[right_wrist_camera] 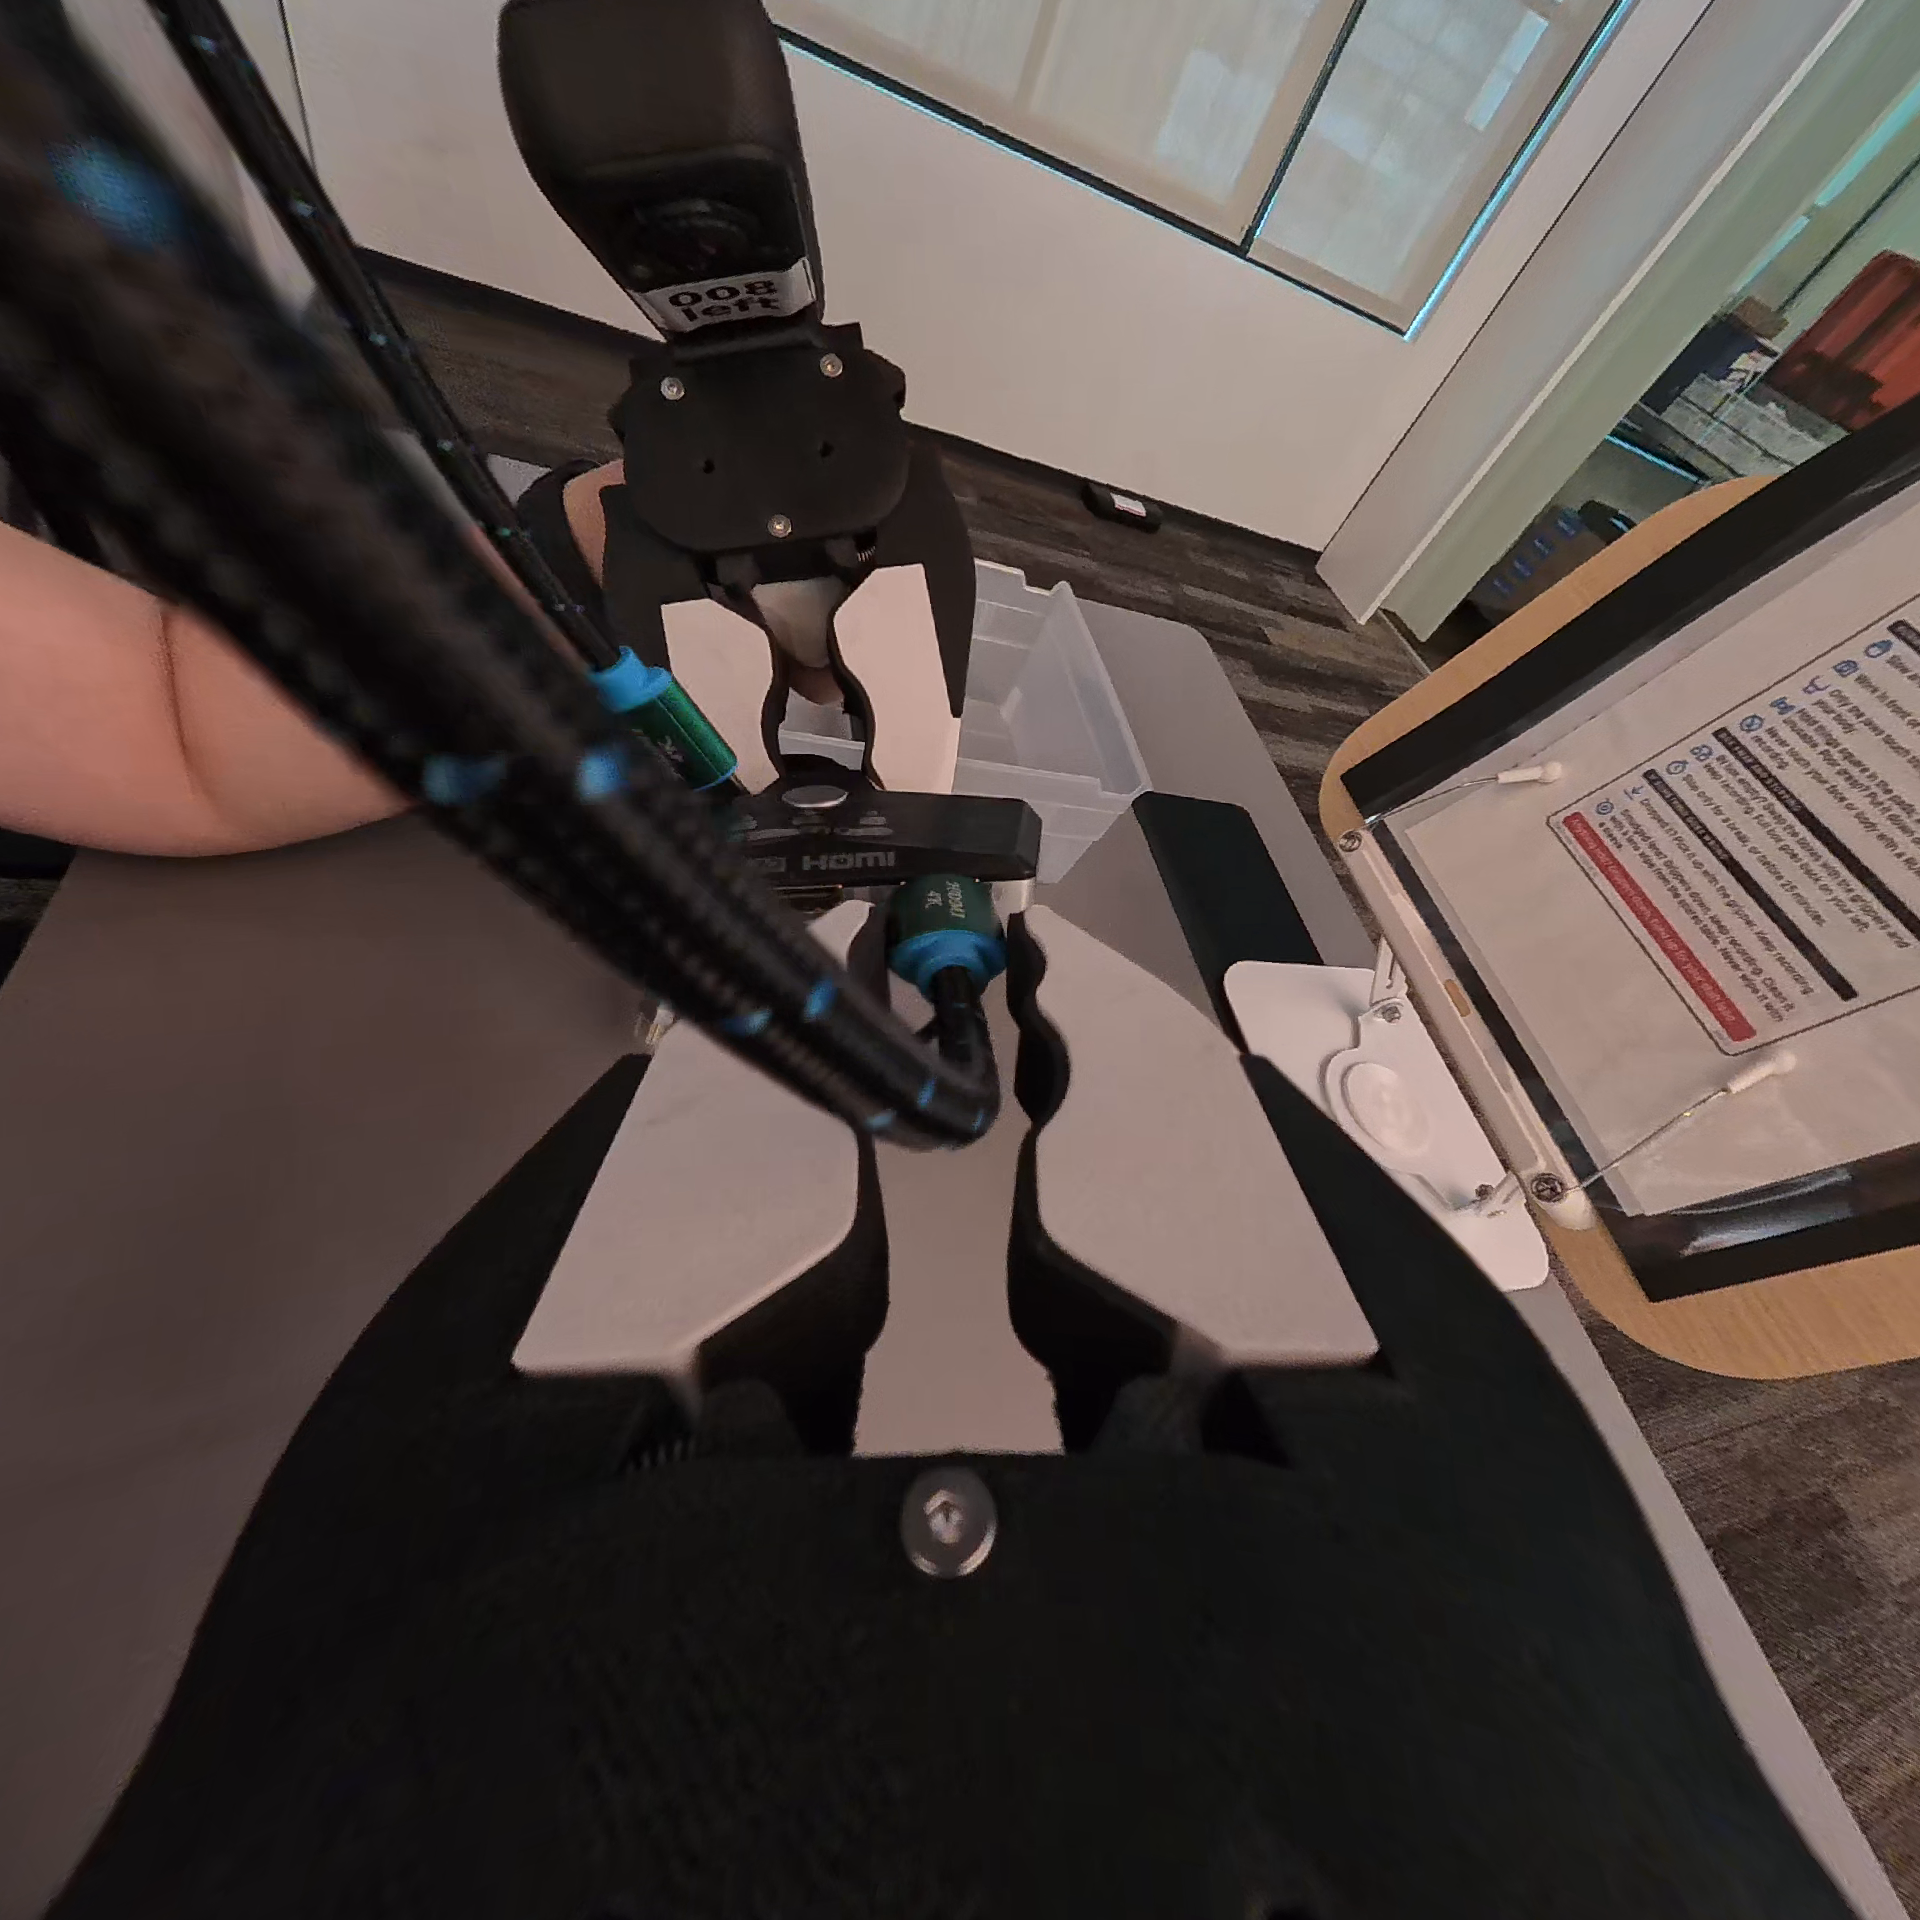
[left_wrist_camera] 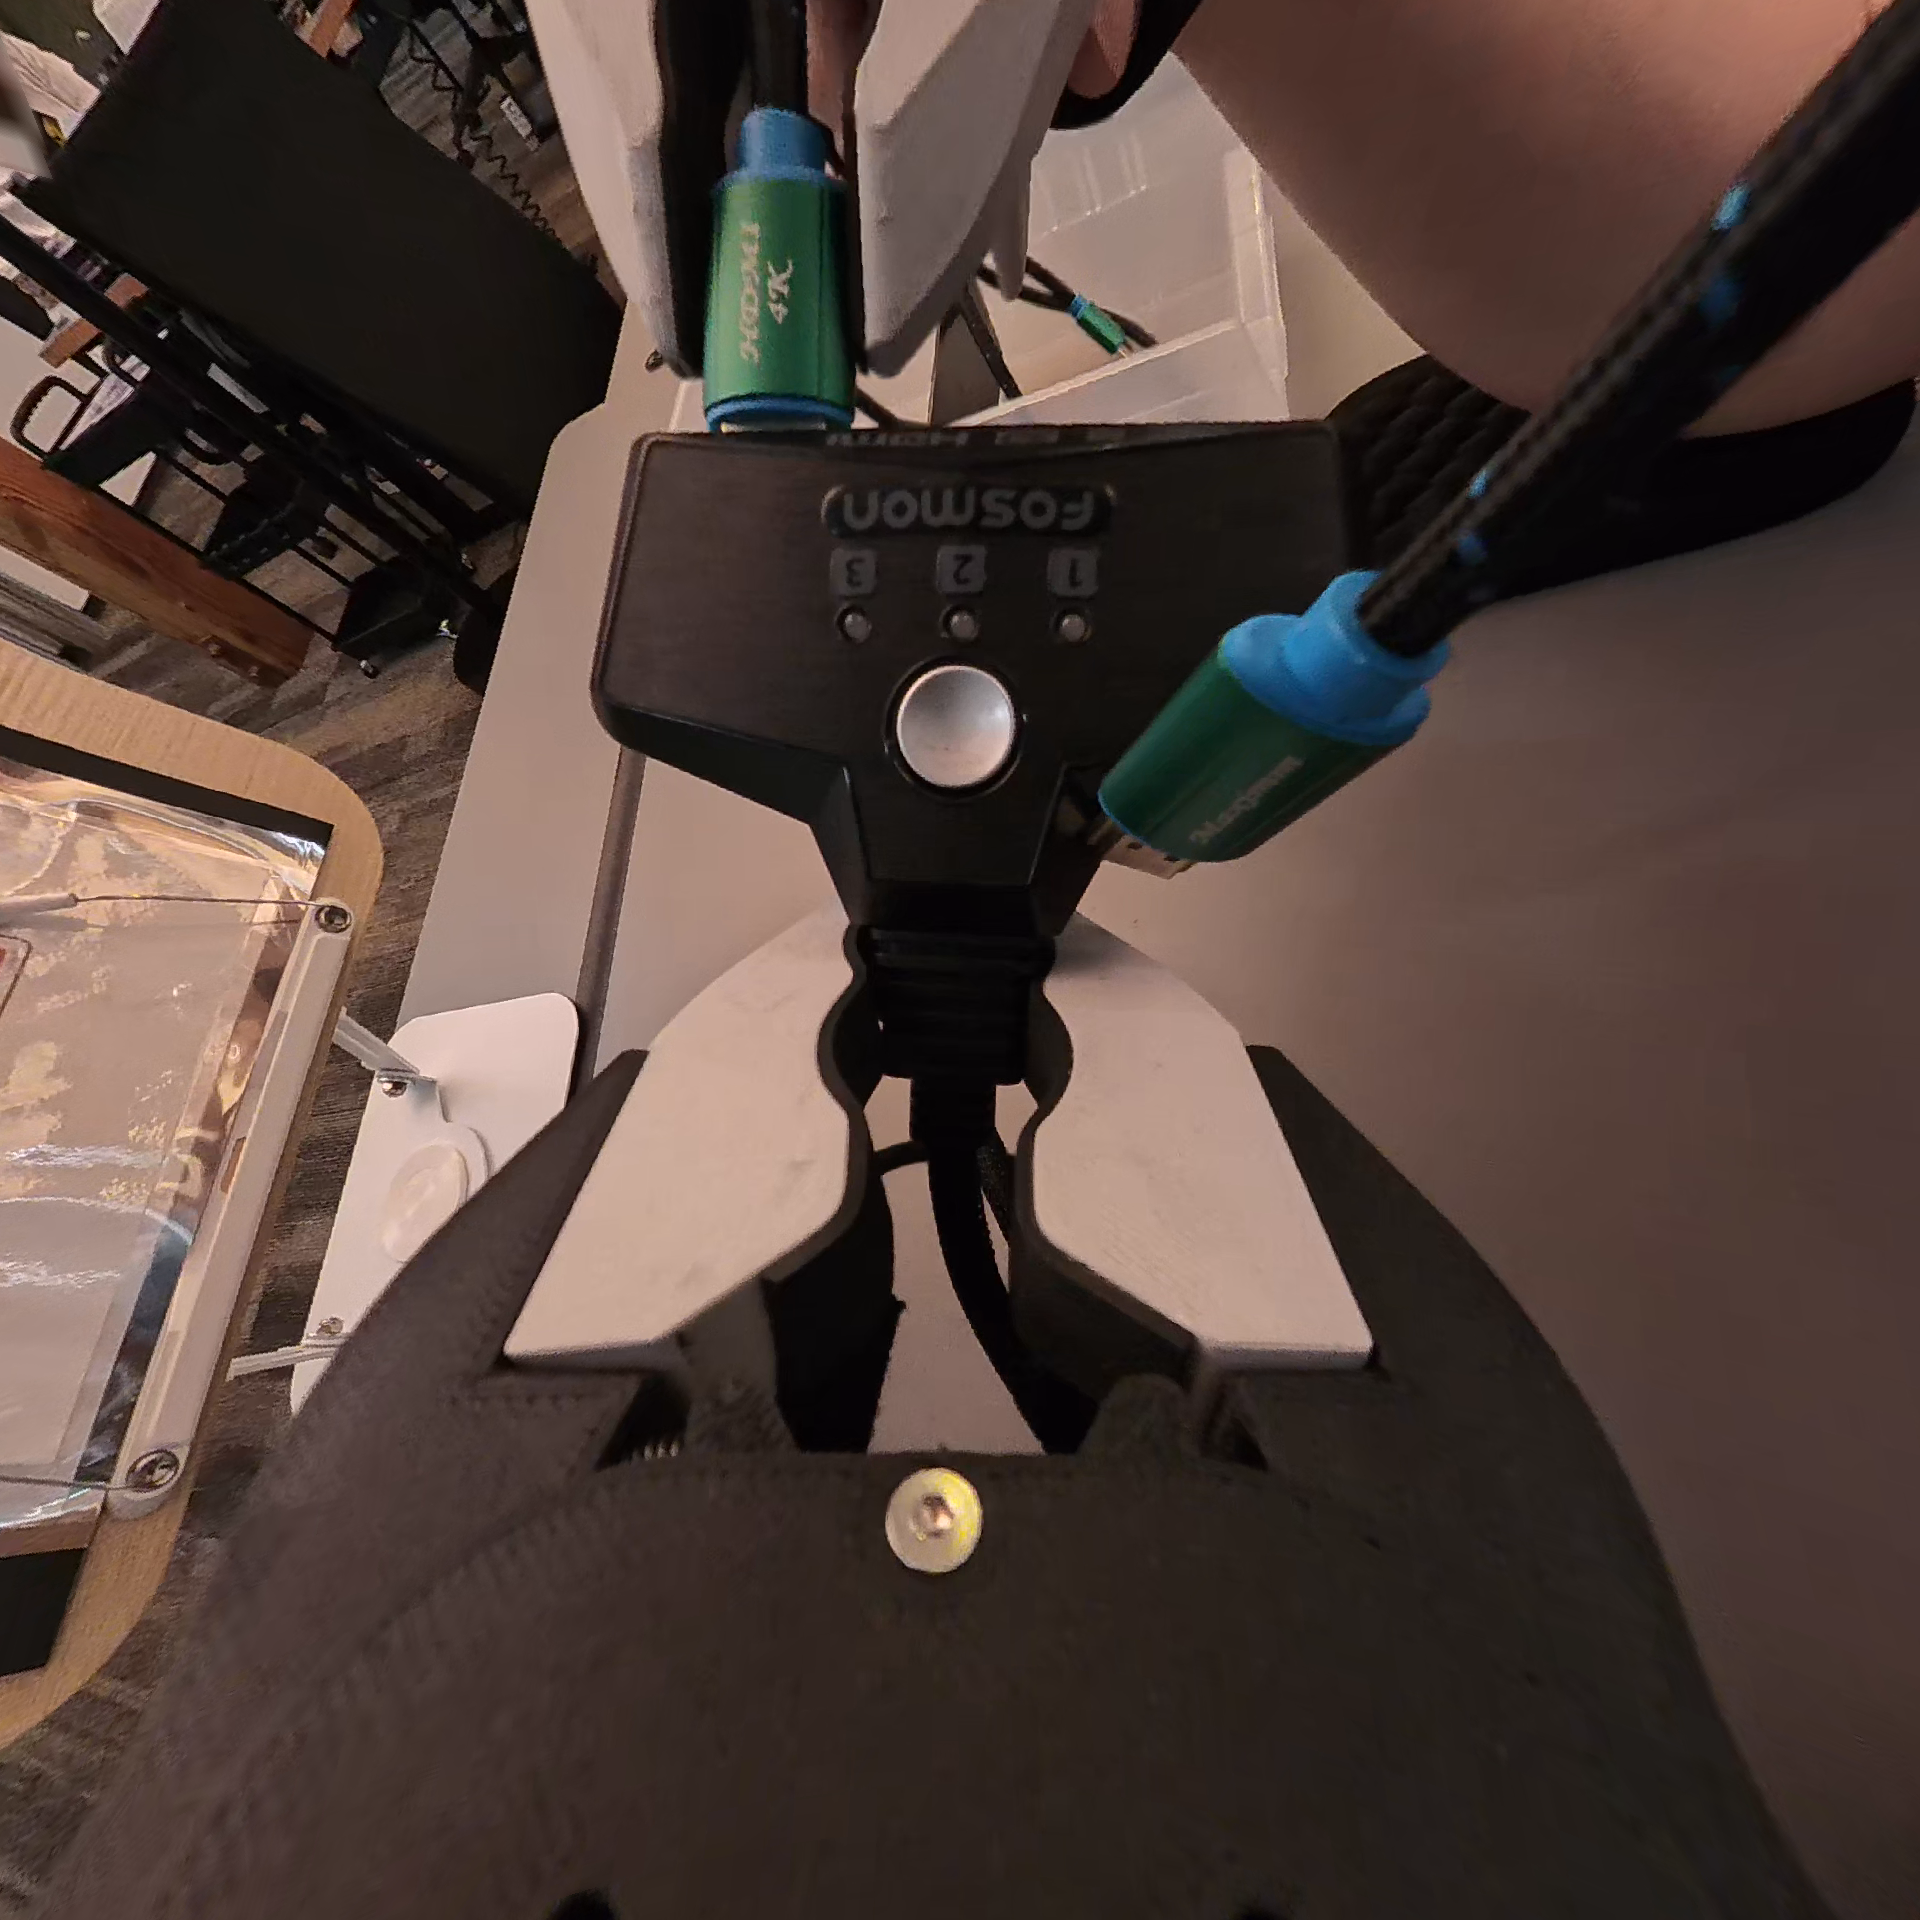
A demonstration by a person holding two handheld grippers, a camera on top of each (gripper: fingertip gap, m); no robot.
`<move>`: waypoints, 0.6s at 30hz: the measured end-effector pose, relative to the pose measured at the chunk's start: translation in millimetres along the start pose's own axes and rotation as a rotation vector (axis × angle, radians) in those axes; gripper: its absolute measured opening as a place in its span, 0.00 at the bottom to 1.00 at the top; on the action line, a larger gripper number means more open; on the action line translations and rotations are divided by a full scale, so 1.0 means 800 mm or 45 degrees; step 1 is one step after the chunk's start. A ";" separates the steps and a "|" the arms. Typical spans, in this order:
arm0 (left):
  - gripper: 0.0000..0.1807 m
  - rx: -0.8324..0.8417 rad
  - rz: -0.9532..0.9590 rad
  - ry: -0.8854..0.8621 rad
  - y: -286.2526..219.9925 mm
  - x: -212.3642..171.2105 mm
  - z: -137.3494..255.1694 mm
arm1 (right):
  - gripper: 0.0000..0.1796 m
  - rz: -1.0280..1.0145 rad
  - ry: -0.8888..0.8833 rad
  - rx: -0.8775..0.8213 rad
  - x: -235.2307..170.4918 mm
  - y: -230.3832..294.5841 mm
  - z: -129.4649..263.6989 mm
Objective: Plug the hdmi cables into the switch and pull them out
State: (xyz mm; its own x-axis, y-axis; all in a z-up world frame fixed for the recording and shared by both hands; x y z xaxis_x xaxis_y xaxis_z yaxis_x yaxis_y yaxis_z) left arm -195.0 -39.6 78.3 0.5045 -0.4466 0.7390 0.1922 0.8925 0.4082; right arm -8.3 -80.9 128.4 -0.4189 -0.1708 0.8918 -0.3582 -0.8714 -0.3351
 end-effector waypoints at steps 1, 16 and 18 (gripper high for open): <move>0.12 -0.001 0.001 0.009 0.000 -0.001 -0.001 | 0.12 -0.008 0.024 0.007 -0.001 0.000 0.000; 0.12 0.048 -0.064 0.081 -0.002 -0.005 -0.001 | 0.12 -0.015 0.130 0.041 -0.007 0.000 -0.004; 0.12 0.063 -0.046 0.057 0.000 -0.002 0.000 | 0.12 -0.028 0.091 0.030 -0.005 -0.001 0.000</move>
State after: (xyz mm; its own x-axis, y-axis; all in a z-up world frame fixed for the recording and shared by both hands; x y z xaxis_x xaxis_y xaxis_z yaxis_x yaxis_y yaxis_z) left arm -195.8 -39.4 77.3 0.5354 -0.4740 0.6991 0.1698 0.8712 0.4607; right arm -6.4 -79.4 125.3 -0.4698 -0.1190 0.8747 -0.3489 -0.8852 -0.3078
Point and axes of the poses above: each gripper's, where its closed fingertips meet, z back along the fingers, x out of its top, y = z × x across the jaws, the point moved 9 cm from there along z, back along the fingers
